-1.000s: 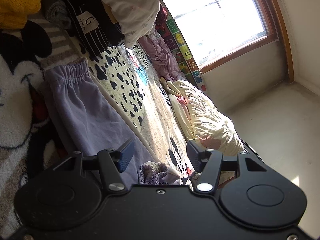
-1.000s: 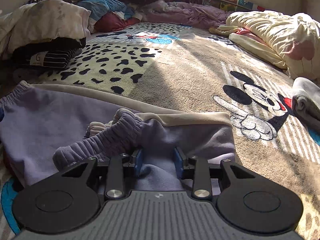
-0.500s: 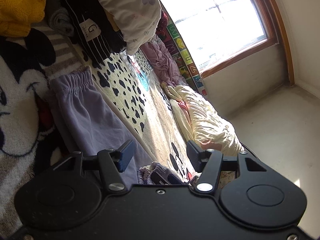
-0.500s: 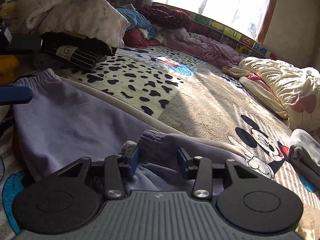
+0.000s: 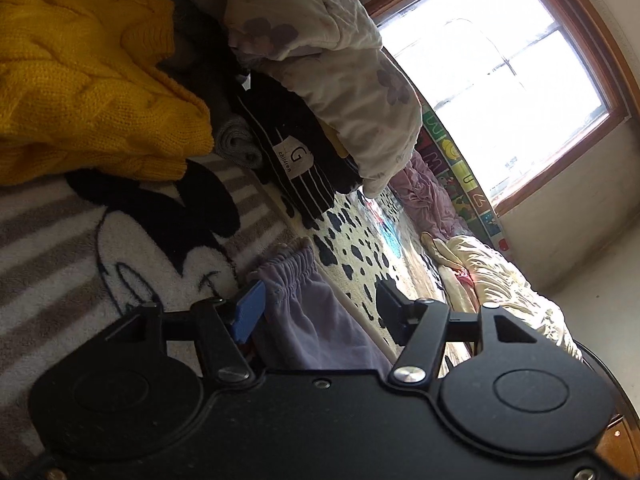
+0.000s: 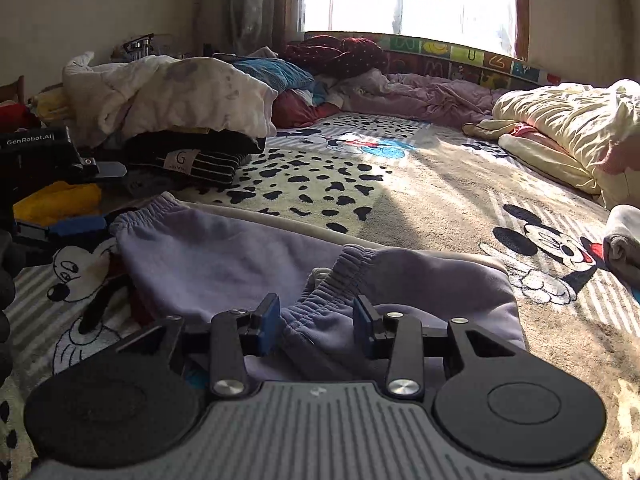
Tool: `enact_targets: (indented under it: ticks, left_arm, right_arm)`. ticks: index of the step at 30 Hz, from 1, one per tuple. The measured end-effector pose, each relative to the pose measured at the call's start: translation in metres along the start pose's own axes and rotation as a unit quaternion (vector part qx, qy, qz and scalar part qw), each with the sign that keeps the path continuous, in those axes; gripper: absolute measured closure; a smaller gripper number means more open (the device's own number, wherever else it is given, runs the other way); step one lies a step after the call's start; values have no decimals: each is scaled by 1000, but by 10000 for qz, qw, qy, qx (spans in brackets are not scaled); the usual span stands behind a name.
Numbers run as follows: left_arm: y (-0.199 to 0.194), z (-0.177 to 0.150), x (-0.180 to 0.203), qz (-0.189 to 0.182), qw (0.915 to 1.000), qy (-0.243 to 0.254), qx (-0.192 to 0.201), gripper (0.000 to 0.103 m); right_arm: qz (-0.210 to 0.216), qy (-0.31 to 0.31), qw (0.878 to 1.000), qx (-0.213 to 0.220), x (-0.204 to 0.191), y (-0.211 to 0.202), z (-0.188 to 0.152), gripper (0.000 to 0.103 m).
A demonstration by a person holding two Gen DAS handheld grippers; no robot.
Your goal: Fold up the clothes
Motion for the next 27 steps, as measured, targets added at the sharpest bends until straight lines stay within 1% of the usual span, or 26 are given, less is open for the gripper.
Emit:
enact_targets:
  ticks: [4,7,10,12,14,17,18,22,25,26,27]
  left_arm:
    - [8,0,-18,220,9991,-355,-98,42]
    - [13,2,-25,137,9985,-501,-168,42]
    - [16,4,-27,15,9982,-536,-267,42]
    - [19,7,-27,-82,9979,-516,-374,42]
    - [27,12,-25,-41,9972,-413,-619,42]
    - [38,21,-15,248,9936,-181,-1084,42]
    - [40,23,-14,323,9920,-219,-1203,42]
    - [37,25,-21,294,9835,-958,-1506,42]
    - [41,26,-25,240,9796,-1326,-1491,42]
    - [43,28,-26,216,9785,-1415,-1486,43]
    - [45,29,-25,227,9782,-1420,-1496,45]
  right_arm:
    - [165,559,9980,-252,21,-19,-25,62]
    - [165,983,9944,-361,38,-30,-47,62]
    - [202,1482,9873,-536,57,-33,-71,62]
    - [326,1719,9833,-507,67,-38,-83,62]
    - [393,1723,9832,-460,70,-40,-88,62]
    - [464,1743,9828,-399,72,-40,-92,62]
    - [486,1776,9822,-366,73,-40,-93,61]
    - [599,1942,9790,-176,77,-39,-100,61]
    - [714,2030,9765,-64,81,-40,-104,61]
    - [754,2068,9755,-46,83,-39,-104,61]
    - [788,2097,9746,-32,84,-39,-105,61]
Point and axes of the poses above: each gripper's, at about its wrist camera, not at the fingertips, and y roughly the way its jaws point, x to its right, z to its top, the point moved 2 cm from there along y, roughly the way its jaws point, and after that the axes turned 9 degrees about -x, right-handed, at the moved point
